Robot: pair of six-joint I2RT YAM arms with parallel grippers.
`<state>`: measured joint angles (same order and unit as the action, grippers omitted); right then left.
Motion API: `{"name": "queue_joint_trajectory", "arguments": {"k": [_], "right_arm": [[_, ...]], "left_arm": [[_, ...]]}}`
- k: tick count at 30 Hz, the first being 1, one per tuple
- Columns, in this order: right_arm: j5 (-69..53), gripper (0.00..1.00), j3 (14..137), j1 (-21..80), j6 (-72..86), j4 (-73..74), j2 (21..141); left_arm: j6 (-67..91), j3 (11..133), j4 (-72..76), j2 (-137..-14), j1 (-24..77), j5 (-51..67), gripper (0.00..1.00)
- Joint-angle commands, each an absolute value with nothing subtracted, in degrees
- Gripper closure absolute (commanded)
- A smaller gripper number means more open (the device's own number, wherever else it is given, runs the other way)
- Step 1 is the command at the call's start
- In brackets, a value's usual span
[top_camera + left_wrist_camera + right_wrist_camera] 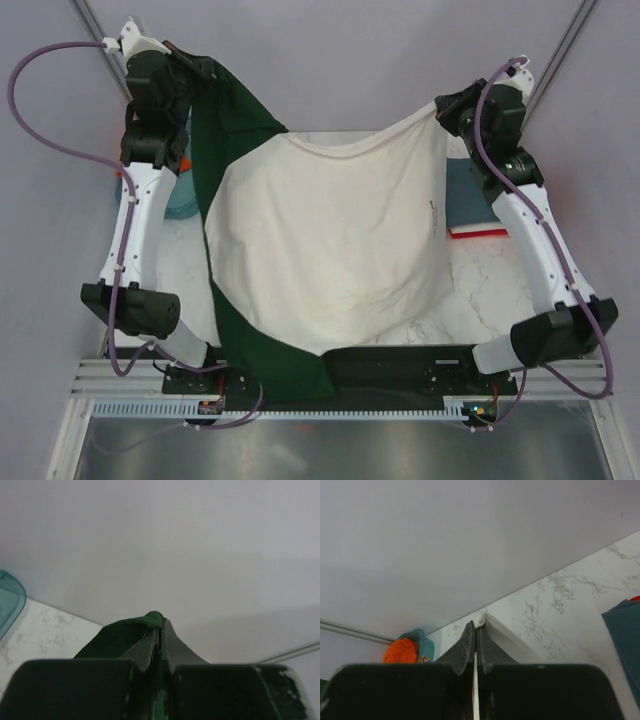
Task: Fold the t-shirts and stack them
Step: Flatten the tshirt out
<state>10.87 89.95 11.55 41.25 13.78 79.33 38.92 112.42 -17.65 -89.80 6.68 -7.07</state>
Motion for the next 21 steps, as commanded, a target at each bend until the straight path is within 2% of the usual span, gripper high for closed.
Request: {"name": "queue_joint_trajectory", "arguments": {"k": [1,9,12,16,21], "right_arm": [[4.59,1.00,100.61,8.01,46.57,11.42,85.92],[-2.02,1.00,124.16,2.73,49.57,10.46,95.79],[-2.81,1.00,127.08,1.32,51.06,10.46,98.08],[-5.00,1.00,122.45,0.18,52.38,7.14,99.75],[-10.62,1.00,105.25,-1.58,55.10,-3.24,99.58]], "left_arm": [[41.83,115.57,-5.66,-87.62,5.80,-8.79,0.98],[42.80,130.15,5.44,-92.81,5.80,-7.64,0.98],[41.57,137.44,6.06,-96.67,5.80,-9.31,0.98],[39.38,138.61,8.69,-100.46,5.80,-10.89,0.98],[39.46,121.41,12.91,-99.94,5.80,-10.72,0.98]]}}
